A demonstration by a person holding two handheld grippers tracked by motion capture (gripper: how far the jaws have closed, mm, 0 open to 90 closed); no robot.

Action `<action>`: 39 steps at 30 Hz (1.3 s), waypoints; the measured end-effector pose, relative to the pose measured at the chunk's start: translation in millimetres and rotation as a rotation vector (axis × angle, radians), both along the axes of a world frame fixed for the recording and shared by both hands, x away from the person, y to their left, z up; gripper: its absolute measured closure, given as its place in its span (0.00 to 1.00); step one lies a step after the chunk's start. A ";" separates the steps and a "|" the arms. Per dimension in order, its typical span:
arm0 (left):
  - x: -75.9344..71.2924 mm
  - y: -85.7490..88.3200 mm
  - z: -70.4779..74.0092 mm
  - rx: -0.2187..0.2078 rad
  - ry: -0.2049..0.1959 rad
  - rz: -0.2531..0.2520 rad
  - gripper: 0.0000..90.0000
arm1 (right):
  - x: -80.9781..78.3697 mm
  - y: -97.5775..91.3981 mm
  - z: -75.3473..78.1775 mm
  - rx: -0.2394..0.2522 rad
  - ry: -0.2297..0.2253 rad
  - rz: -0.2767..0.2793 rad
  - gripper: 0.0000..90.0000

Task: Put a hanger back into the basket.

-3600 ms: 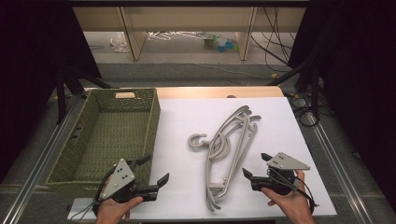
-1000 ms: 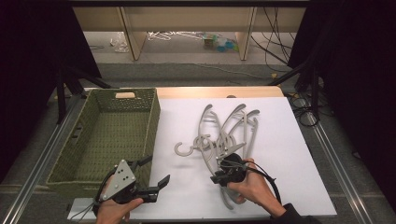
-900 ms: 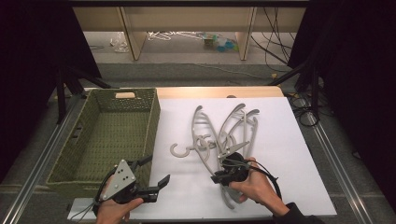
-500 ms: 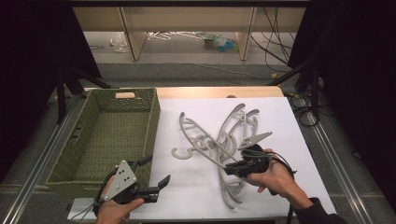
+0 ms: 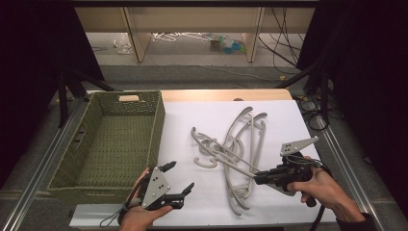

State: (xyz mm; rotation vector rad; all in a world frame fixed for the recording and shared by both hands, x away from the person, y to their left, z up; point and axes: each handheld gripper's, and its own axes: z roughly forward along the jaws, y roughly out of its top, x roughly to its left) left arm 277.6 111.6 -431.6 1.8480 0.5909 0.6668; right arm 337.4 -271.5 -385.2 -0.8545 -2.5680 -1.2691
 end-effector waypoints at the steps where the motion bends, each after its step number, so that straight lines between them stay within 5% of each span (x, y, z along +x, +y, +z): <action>1: 2.9 -4.0 -1.0 0.009 0.001 0.002 0.21 | -0.8 -2.1 0.2 0.004 0.000 0.003 0.91; 9: 35.9 -31.0 -6.9 0.074 -0.013 -0.027 0.22 | -12.0 -20.3 -1.1 0.019 0.000 0.029 0.91; 14: 46.6 -48.9 -14.8 0.100 0.030 -0.063 0.25 | -15.9 -28.0 -2.2 0.032 0.003 0.032 0.91; 19: 58.9 -55.4 -18.3 0.119 0.029 -0.078 0.26 | -18.1 -31.1 -2.8 0.031 0.006 0.040 0.91; 23: 68.7 -61.0 -20.8 0.163 0.008 -0.108 0.28 | -19.3 -32.1 -2.4 0.032 0.002 0.041 0.91; 26: 75.3 -66.5 -23.2 0.208 -0.049 -0.141 0.33 | -20.5 -32.1 -2.3 0.032 -0.001 0.043 0.91; 28: 77.1 -67.5 -22.9 0.202 -0.038 -0.156 0.37 | -20.5 -32.2 -2.6 0.029 -0.001 0.044 0.91; 30: 79.8 -68.5 -20.4 0.224 -0.097 -0.182 0.39 | -20.5 -33.0 -3.7 0.028 -0.003 0.047 0.91; 39: 85.6 -73.3 -22.0 0.256 -0.098 -0.290 0.51 | -21.9 -33.2 -3.3 0.025 0.000 0.066 0.91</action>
